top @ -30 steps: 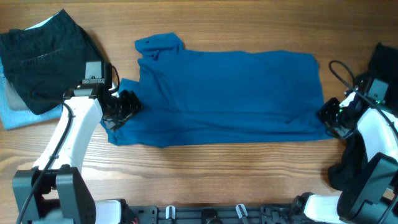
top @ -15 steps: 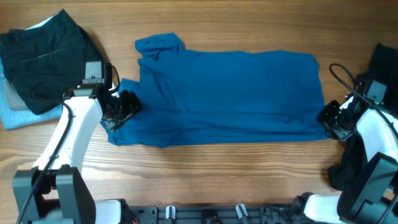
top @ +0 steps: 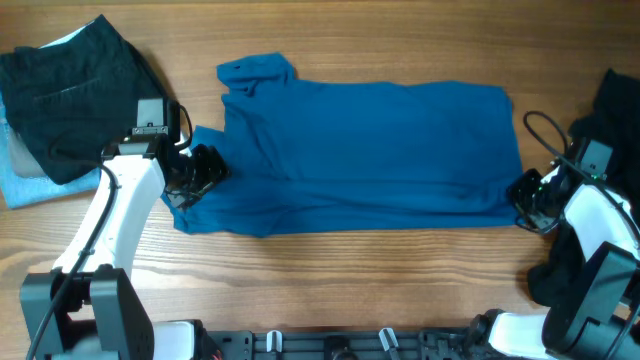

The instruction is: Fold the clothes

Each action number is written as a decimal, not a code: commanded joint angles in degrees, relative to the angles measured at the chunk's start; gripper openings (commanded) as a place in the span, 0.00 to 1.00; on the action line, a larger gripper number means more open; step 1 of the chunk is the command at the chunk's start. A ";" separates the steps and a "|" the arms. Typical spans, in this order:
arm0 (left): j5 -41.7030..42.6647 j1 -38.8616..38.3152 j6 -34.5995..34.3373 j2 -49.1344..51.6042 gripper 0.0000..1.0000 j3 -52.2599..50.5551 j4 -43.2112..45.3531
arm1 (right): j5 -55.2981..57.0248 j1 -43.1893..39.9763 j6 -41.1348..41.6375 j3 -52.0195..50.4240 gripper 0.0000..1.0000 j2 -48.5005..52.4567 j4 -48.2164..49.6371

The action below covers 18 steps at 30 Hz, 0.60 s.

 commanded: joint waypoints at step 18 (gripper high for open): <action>-0.15 -0.28 0.83 -0.76 0.72 0.76 0.81 | -15.85 0.13 3.37 4.90 0.04 0.79 13.46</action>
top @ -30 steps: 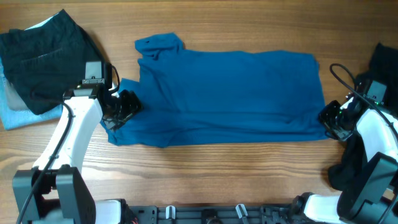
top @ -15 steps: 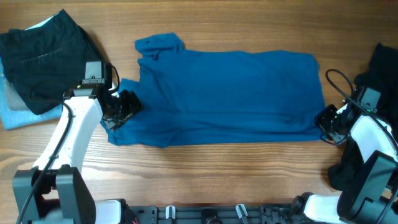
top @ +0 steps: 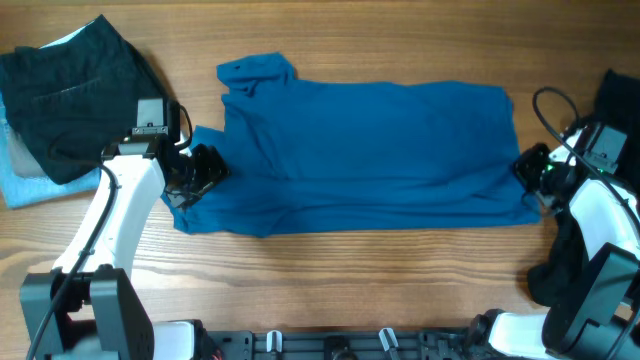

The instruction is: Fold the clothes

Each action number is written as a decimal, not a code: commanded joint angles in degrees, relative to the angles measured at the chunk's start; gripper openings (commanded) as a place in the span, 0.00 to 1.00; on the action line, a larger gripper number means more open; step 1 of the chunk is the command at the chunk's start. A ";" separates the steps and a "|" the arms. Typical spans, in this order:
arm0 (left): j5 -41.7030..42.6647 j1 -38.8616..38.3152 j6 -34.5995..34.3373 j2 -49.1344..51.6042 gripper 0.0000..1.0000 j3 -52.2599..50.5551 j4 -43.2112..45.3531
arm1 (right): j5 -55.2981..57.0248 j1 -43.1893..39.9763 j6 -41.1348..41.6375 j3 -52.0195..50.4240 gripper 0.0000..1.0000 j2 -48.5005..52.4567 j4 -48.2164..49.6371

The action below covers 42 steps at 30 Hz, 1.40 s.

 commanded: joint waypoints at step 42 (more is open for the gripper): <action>-16.04 -33.16 11.58 10.25 0.50 -1.22 2.05 | 1.99 0.15 2.69 1.18 0.04 0.79 2.05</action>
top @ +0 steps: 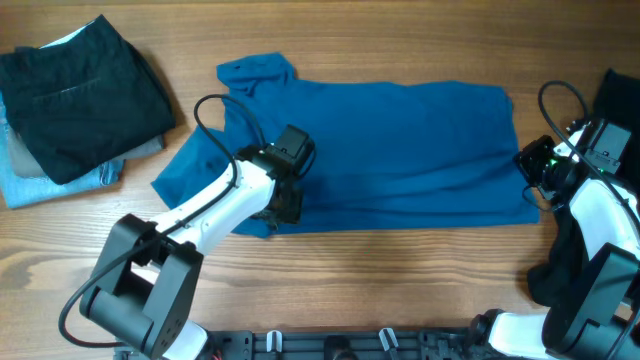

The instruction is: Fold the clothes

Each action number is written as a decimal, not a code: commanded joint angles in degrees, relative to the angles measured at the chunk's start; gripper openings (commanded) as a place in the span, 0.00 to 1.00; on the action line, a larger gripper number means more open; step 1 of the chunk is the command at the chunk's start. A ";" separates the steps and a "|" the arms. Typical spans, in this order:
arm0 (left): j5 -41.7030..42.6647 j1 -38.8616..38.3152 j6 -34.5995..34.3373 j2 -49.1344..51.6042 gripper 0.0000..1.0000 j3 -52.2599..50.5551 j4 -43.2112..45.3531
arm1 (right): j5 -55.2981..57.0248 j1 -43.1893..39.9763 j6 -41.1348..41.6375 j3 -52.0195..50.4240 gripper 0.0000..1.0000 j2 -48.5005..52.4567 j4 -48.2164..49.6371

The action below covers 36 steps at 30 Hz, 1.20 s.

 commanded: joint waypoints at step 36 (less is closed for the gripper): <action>-3.13 5.99 -3.98 -2.32 0.04 3.54 5.33 | 1.16 0.13 -0.81 1.09 0.04 0.79 0.11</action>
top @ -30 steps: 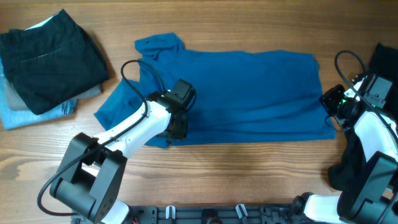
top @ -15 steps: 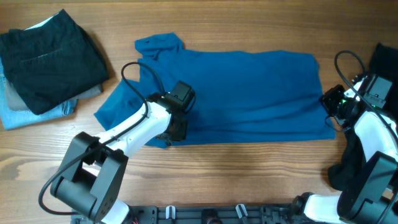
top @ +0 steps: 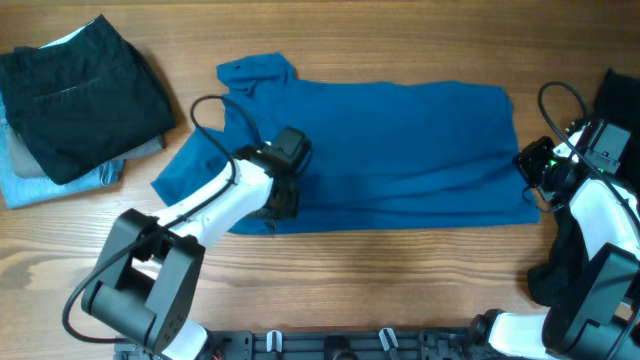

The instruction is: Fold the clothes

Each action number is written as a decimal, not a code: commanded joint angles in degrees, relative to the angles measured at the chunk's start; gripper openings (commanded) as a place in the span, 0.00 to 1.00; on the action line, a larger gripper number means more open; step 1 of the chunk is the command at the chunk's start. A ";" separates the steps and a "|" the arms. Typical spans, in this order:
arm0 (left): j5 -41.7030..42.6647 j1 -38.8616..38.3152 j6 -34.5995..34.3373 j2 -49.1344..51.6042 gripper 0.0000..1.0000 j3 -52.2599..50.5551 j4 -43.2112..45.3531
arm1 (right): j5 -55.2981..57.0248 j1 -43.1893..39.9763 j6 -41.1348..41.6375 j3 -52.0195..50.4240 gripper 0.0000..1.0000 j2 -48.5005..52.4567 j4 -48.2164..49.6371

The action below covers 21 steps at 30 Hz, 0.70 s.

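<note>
A blue shirt (top: 400, 140) lies spread flat across the middle of the table, its collar (top: 255, 72) at the upper left and one sleeve (top: 185, 165) sticking out to the left. My left gripper (top: 279, 203) points down onto the shirt's near edge, left of centre; its fingers are hidden under the wrist. At the shirt's right edge, my right gripper (top: 530, 172) is closed on the cloth there.
A folded black garment (top: 75, 90) lies on a light blue one (top: 40, 185) at the far left. More dark cloth (top: 615, 95) sits at the right edge behind the right arm. Bare wood runs along the front.
My left gripper has shifted slightly left and up along the shirt's near edge. The shirt, the sleeve and the right gripper are unchanged.
My left gripper was at the bunched left sleeve and the right at the shirt's lower right corner. The right then stood higher, with that corner drawn out to the right. Later the sleeve lay spread out and the left gripper was at the near hem, where it remains.
</note>
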 commanded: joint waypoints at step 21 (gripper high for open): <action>2.45 8.37 -8.11 -3.08 0.57 -2.14 -0.17 | 14.51 0.15 -1.70 -1.70 0.38 0.81 -10.47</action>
